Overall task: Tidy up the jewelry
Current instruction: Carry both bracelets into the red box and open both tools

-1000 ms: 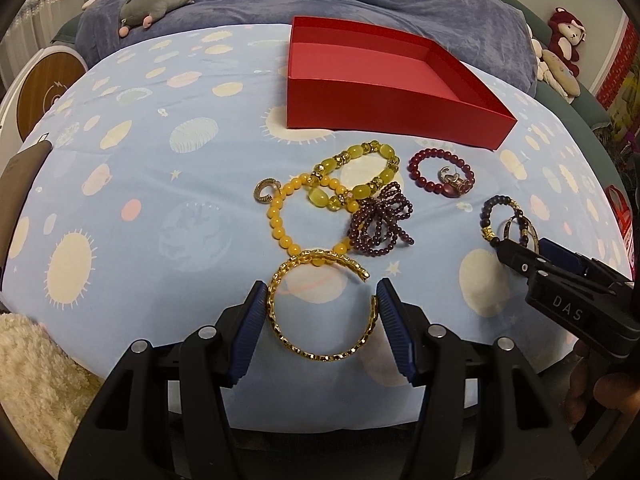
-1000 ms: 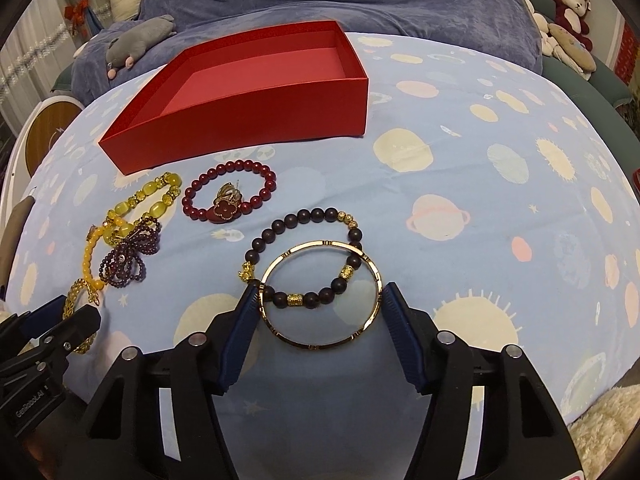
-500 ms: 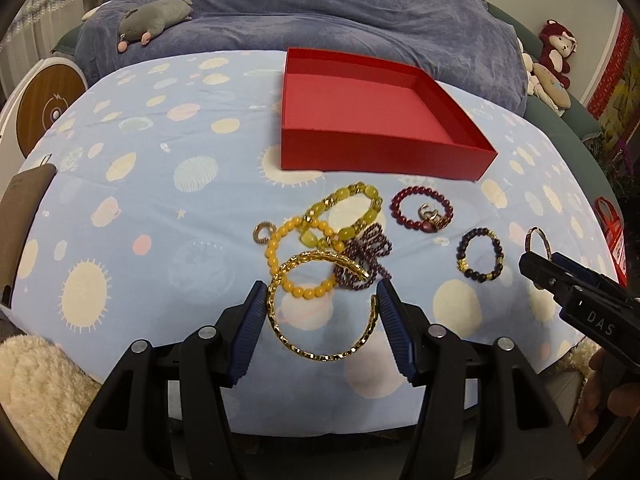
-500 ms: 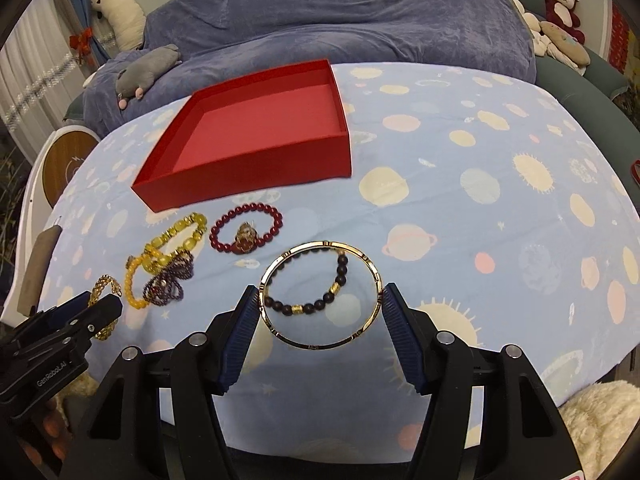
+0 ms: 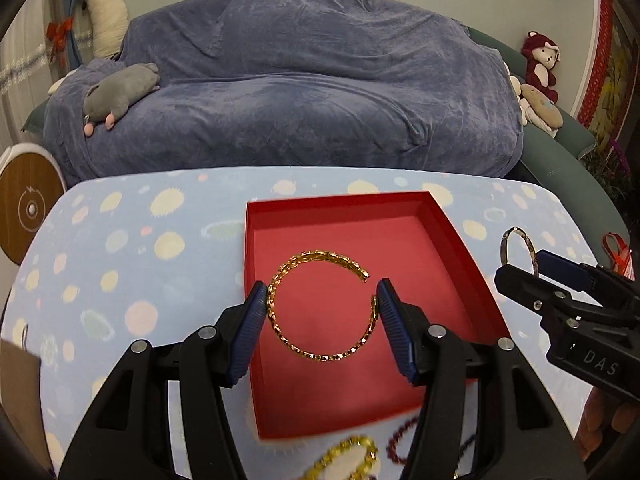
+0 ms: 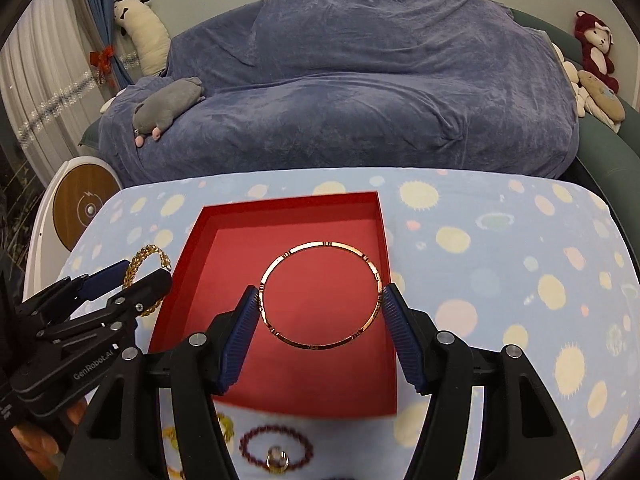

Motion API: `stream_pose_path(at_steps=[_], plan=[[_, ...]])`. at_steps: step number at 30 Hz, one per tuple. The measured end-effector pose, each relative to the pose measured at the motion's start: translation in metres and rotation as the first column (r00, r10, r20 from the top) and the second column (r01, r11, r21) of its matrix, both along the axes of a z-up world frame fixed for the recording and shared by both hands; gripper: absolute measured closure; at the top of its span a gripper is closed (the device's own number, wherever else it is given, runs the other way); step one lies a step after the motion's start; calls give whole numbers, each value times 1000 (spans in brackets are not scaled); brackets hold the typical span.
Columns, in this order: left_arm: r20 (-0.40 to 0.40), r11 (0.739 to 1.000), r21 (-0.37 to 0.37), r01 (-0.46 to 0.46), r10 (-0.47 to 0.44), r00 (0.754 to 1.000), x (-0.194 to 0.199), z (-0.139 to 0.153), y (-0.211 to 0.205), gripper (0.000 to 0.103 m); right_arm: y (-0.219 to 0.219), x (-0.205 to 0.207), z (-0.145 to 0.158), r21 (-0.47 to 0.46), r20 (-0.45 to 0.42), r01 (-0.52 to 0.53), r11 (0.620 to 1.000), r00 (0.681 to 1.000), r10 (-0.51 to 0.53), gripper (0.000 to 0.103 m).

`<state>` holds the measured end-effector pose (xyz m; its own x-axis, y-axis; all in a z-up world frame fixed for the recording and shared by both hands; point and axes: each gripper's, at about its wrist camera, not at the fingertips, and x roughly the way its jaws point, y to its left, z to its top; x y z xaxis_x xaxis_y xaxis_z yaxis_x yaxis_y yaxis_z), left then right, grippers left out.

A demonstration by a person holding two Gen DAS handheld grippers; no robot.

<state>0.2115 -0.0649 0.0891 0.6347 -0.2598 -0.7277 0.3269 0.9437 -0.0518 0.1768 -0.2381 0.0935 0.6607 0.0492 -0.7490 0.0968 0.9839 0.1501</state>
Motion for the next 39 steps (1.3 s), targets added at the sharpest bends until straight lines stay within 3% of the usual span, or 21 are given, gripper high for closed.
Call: stream_pose_path(at_steps=[8,17,24,27,29,31,34,39], plan=[[-50,997,83,5,-1,999,85,-42,-29,49,-6,93,-37,-29,-63,1,1000,998,-2,43],[-115,995,97,-6,17,993,115,-74,-38,49,-7,128,-70,-55,-125,-12,998,992,5,43],[-124,993,116,-30,44,991,119,-81,-41,48,-7,132,-78,-98,-125,-16,995,992,4,42],[-108,989,137,-54,69,992,117,-79,-39,37,-5,130,-73,-153,-111,-15,988,994,-2,39],[-108,990,124,-67,80,991,115,-75,-35,34,-7,123,-68,-142,-105,-10,990,994,-5,34],[-99,990,115,-78,89,991,109,-67,-31,28,-8,114,-60,-138,-92,-6,990,996,-7,30],[-79,991,103,-81,89,993,95,-52,-27,27,-5,97,-47,-141,-81,-11,990,997,0,29],[-35,994,85,-62,65,997,50,-20,-18,22,-6,47,-18,-104,-45,9,995,999,-14,27]])
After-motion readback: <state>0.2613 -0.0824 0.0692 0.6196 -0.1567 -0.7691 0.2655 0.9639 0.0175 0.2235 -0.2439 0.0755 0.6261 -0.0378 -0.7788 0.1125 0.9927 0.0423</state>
